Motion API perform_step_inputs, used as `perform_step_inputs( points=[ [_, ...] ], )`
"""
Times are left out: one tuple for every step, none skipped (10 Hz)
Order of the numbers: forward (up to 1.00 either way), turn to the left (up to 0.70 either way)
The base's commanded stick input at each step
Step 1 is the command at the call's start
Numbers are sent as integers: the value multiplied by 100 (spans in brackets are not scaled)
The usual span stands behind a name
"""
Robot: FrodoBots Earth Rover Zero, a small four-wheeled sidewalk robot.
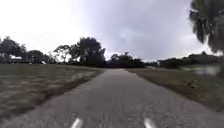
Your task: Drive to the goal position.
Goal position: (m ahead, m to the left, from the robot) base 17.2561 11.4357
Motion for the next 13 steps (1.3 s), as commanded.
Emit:
perform_step_inputs(
  points=[
    [100,0],
    [100,0],
    [100,0],
    [100,0],
    [100,0],
    [100,0],
    [100,0],
    [100,0],
    [100,0],
    [100,0],
    [100,0],
    [100,0],
    [100,0]
  ],
)
